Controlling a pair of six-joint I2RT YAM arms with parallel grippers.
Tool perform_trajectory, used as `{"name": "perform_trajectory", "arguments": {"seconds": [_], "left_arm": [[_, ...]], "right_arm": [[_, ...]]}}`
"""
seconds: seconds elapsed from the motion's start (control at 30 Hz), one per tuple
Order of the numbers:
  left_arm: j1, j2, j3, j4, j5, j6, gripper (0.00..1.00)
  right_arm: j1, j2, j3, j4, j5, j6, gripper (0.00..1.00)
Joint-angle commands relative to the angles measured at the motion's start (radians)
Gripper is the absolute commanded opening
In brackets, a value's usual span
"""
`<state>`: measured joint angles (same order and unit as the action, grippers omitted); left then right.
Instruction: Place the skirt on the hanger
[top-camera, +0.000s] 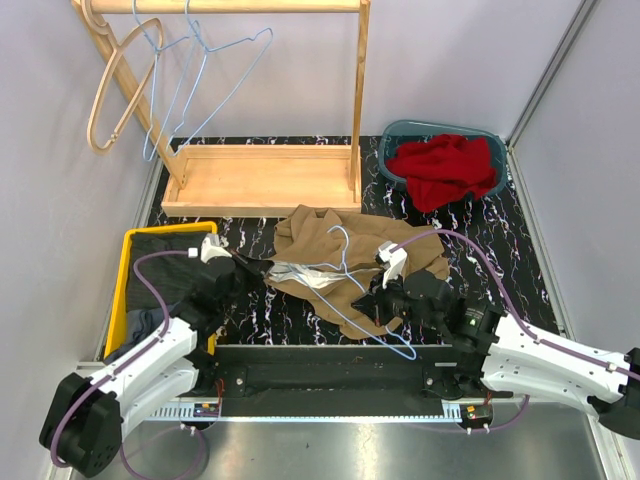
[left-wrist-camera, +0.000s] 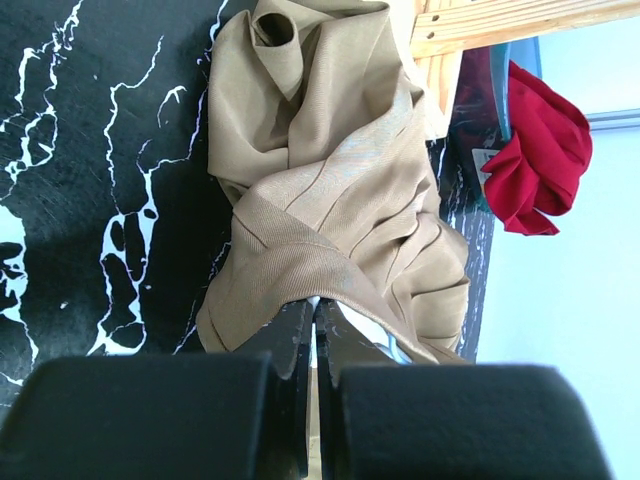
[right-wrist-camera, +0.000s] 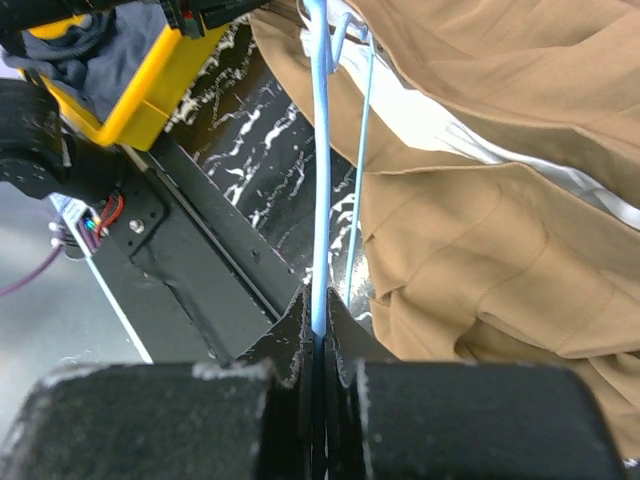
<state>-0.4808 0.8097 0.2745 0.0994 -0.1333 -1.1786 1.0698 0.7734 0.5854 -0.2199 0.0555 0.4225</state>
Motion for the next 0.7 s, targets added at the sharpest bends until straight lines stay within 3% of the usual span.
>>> {"name": "perform_trajectory", "arguments": {"seconds": [0.0, 0.13, 0.33, 0.5, 0.67], "left_arm": [[0.013, 0.019, 0.026, 0.046, 0.014, 0.031, 0.0], [0.016, 0.042, 0.028, 0.092, 0.043, 0.054, 0.01], [0.016, 0.094, 0.051, 0.143, 0.075, 0.172, 0.1], [0.016, 0.111, 0.063, 0.108, 0.051, 0.275, 0.11], [0.016, 0.095, 0.065, 0.065, 0.02, 0.309, 0.13]], "right_arm": [[0.007, -0.014, 0.07, 0.004, 0.029, -0.042, 0.0], [0.007, 0.015, 0.07, 0.033, 0.03, -0.06, 0.0], [0.007, 0.131, 0.034, 0.203, 0.066, -0.091, 0.0], [0.007, 0.207, 0.027, 0.37, 0.075, -0.116, 0.0], [0.009, 0.219, 0.053, 0.399, 0.072, -0.148, 0.0]]}}
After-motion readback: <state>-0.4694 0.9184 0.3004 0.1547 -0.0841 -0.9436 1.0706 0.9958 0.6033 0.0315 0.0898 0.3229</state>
